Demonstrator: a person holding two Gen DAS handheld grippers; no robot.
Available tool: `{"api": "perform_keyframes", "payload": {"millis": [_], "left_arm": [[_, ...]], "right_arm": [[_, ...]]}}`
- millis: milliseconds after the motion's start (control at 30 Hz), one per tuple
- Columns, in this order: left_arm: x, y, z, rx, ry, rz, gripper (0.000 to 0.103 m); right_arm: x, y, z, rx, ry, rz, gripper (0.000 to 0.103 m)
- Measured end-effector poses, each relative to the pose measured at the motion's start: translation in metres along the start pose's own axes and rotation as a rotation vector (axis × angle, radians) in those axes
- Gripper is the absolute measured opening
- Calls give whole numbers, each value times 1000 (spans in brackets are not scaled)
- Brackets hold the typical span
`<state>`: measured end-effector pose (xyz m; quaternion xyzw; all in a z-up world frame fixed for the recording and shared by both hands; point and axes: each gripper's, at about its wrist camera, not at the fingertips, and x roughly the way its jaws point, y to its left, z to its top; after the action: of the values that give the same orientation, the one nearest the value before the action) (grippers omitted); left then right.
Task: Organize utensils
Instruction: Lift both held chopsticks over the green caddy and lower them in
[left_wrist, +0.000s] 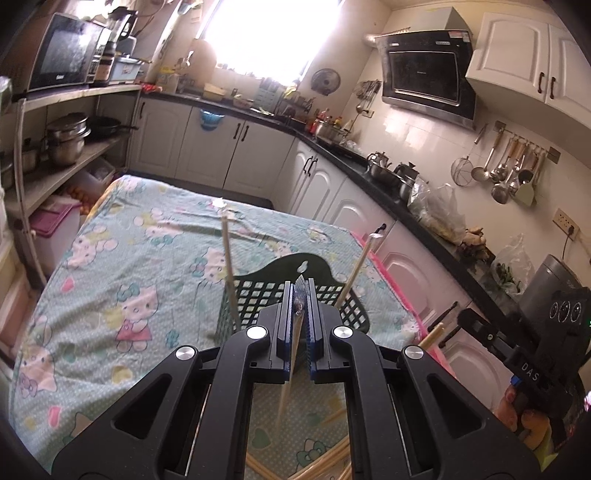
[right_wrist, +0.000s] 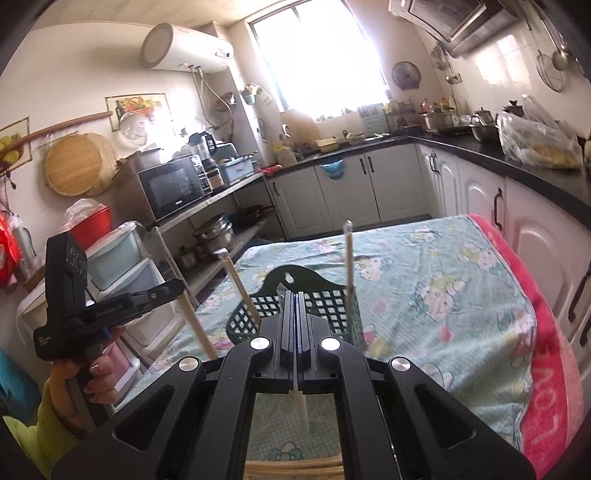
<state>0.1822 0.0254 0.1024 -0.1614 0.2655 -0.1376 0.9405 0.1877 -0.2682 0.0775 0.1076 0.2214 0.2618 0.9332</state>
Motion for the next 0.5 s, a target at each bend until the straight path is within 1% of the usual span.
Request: {"api": "perform_keyframes", "payload": {"millis": [133, 500], "left_arm": [[0, -9, 6, 21, -9, -13, 3], [-7, -35, 32, 75, -67, -42, 3]], "right_arm": [[-1, 10, 8, -22, -17, 9, 1], [-4, 23, 33, -61, -68, 34, 1]]}}
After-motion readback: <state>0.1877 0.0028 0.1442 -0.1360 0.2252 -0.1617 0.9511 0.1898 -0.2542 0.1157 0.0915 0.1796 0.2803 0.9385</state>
